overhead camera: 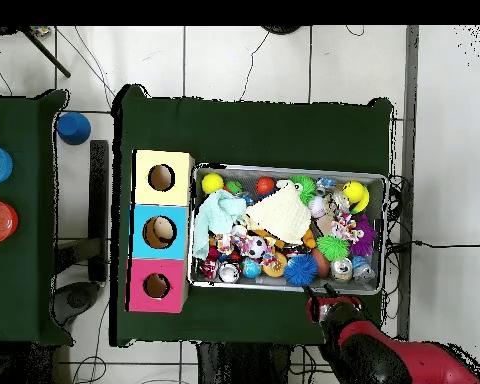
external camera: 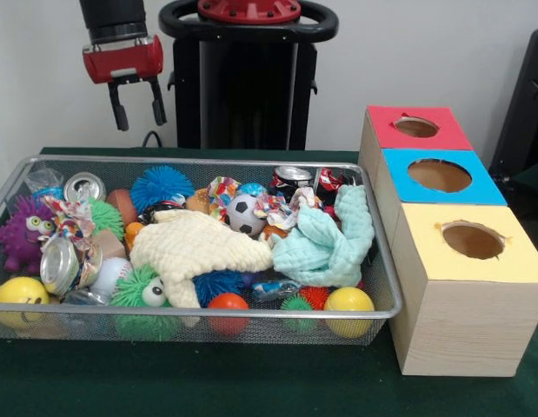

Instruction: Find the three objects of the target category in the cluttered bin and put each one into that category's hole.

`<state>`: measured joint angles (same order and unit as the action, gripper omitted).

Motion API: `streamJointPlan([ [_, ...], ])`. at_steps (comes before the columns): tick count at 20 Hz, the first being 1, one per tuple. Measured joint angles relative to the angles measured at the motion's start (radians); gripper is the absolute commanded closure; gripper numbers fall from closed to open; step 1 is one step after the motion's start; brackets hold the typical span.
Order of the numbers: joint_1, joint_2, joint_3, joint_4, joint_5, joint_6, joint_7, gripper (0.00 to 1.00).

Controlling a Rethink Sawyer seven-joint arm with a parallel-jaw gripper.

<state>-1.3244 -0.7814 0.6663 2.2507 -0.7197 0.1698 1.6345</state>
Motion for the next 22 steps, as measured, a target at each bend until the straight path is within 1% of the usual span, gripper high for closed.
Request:
streamJointPlan([
  [10,-0.014,0.047,0.024,-0.024,-0.046,0.01,0.0,0.0],
  [22,-0.001,0.105,0.024,-0.067,-0.121,0.01,0.0,0.0],
])
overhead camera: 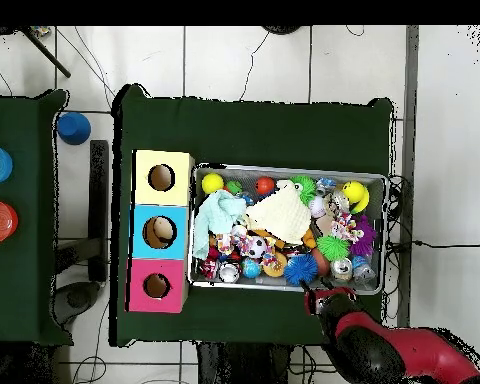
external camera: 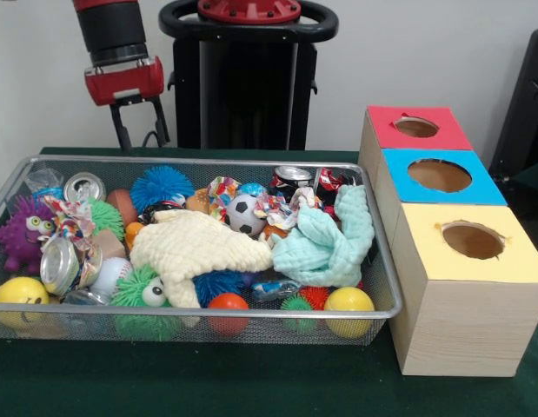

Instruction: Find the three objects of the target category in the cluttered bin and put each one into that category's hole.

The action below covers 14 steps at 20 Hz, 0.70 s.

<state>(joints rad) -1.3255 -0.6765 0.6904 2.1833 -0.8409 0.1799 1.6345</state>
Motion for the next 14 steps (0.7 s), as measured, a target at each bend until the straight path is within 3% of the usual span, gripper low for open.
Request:
streamJointPlan([
  [14,0.006,0.092,0.0,-0.056,-0.066,0.0,0.0,0.0],
])
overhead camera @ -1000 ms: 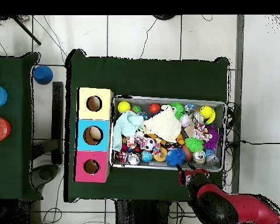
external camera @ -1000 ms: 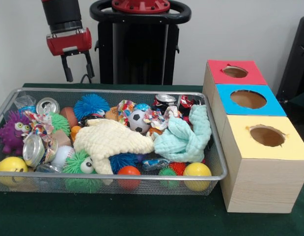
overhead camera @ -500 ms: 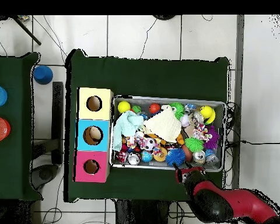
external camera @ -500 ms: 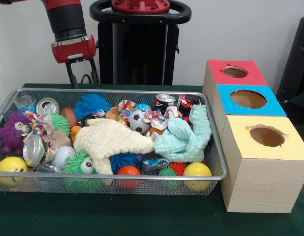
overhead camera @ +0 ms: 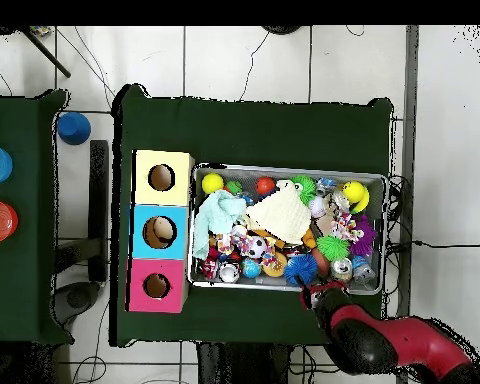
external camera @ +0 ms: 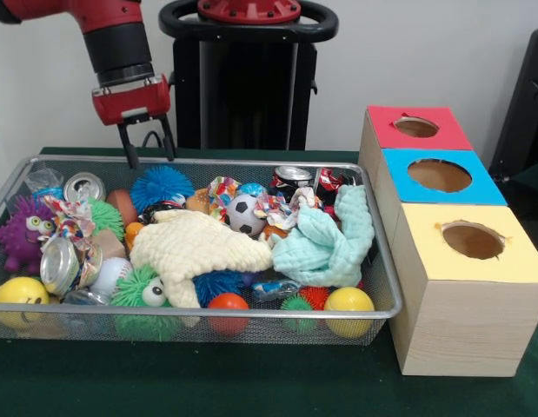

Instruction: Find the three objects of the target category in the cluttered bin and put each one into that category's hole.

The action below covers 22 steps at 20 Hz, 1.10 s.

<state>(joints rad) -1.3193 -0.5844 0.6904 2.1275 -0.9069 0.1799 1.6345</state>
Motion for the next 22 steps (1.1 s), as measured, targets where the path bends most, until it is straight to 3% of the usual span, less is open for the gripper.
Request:
streamJointPlan([
  [8,-0.027,0.027,0.0,-0.018,0.0,0.009,0.0,0.0],
  [22,-0.116,0.069,0.027,-0.067,0.0,0.107,0.0,0.0],
])
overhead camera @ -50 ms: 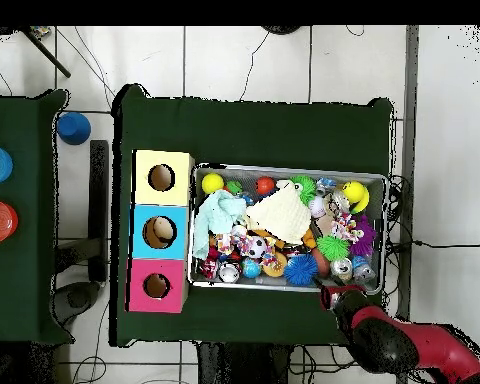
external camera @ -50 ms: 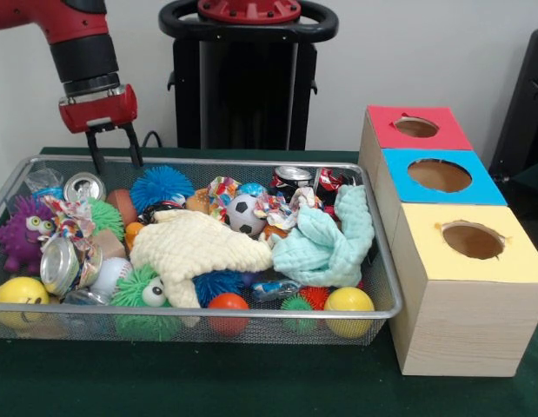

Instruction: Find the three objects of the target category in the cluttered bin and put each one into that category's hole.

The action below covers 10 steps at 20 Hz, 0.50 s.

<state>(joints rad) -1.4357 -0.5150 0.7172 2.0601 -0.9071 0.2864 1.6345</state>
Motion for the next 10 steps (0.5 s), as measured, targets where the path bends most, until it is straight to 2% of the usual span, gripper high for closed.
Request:
streamJointPlan([
  [5,-0.007,0.021,0.005,-0.01,-0.004,0.003,0.0,0.0],
  [10,0.008,0.042,0.005,-0.019,-0.04,0.003,0.0,0.0],
])
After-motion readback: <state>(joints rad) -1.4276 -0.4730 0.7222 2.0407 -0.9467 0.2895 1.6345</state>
